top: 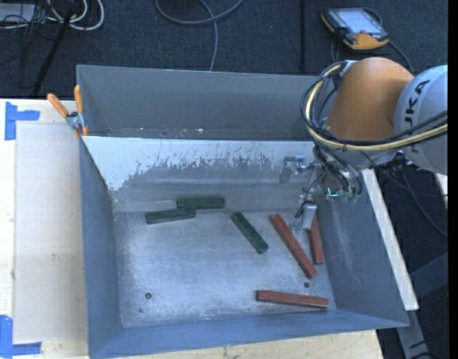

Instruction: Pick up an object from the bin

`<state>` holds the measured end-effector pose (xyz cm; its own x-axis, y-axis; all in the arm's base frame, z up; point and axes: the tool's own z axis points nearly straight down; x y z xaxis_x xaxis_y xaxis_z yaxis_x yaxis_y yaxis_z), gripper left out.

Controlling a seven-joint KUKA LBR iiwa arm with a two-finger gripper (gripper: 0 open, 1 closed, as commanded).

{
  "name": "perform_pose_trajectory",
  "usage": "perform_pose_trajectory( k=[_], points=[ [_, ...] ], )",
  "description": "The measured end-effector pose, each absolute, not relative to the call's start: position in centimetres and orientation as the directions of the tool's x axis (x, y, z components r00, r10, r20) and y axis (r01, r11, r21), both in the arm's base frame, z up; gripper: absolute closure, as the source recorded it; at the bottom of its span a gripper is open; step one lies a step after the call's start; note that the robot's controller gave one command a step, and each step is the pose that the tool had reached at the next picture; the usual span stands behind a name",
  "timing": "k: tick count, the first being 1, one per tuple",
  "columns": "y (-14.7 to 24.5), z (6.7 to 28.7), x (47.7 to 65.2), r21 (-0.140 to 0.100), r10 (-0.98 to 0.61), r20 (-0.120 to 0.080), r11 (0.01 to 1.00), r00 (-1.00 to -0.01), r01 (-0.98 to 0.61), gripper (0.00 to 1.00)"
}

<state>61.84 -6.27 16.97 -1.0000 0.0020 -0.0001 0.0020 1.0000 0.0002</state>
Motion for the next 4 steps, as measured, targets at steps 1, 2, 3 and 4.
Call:
perform_pose_trajectory(
  k=[1,2,3,4],
  points=[
    [-5.9,14.3,62.0,0.000,0.105,-0.010,0.995,-0.994,0.105,0.00],
    [-5.4,10.6,60.5,0.000,0.138,0.004,0.990,-0.990,0.138,0.00],
    [-5.4,9.4,60.7,0.000,-0.076,0.000,0.997,-0.997,-0.076,0.00],
    [-2.5,7.0,58.7,0.000,0.173,0.001,0.985,-0.985,0.173,1.00]
  ],
)
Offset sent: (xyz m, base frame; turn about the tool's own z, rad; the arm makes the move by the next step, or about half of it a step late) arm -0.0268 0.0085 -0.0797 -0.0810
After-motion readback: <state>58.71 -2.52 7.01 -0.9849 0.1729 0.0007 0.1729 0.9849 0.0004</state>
